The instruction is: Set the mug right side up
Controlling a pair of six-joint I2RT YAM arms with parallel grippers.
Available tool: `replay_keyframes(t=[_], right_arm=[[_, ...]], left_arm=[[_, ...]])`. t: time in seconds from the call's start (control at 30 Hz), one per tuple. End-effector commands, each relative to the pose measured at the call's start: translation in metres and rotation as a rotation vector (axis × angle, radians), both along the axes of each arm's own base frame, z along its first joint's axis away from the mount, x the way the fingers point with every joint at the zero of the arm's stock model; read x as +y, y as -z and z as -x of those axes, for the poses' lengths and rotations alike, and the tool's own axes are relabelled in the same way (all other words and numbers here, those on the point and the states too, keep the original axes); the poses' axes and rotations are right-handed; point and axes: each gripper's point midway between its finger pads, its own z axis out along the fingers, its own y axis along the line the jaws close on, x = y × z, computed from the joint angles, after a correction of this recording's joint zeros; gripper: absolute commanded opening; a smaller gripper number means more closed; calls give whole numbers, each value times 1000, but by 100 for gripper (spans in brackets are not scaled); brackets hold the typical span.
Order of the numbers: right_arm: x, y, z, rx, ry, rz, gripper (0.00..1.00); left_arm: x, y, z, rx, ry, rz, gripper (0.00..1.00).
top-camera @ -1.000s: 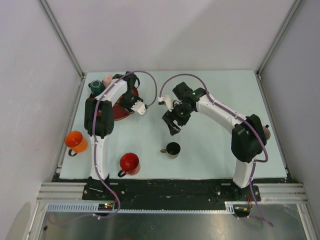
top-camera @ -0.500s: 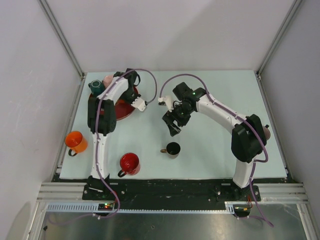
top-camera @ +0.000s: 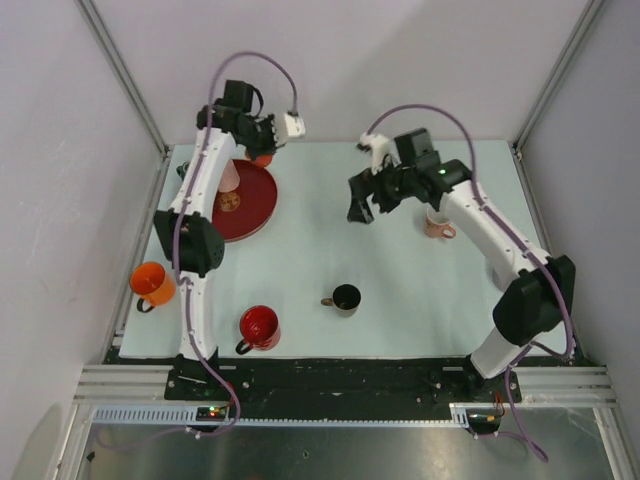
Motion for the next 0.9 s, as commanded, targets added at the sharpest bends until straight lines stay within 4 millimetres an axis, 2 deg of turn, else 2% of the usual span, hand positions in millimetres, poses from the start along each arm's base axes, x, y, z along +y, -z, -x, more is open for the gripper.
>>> replay_keyframes(t=[0.0, 0.1, 0.17, 0.27, 0.43, 0.5, 0.67, 0.83, 0.87], right_arm=[[8, -94, -27, -172, 76, -301, 99], [16, -133, -26, -210, 54, -440, 99], [27, -157, -17, -231, -14, -536, 99], [42, -183, -5, -251, -104, -648, 100], [63, -221, 2, -265, -214, -822, 97], [70, -226, 5, -244, -248, -863, 94], [94, -209, 11, -158, -291, -856, 85], [92, -200, 4, -138, -257, -846, 82], [89, -201, 3, -144, -254, -851, 79]], left_arm=[[-74, -162, 82, 131, -52, 677, 0], [-95, -198, 115, 297, -63, 860, 0], [-104, -214, 130, 370, -82, 924, 0], [-115, -230, 154, 476, -55, 983, 0], [-131, -245, 184, 572, 4, 1013, 0], [-135, -249, 189, 572, 23, 1013, 0], [-139, -258, 192, 544, 64, 1023, 0], [-140, -265, 192, 525, 88, 1033, 0], [-140, -264, 191, 523, 87, 1033, 0]])
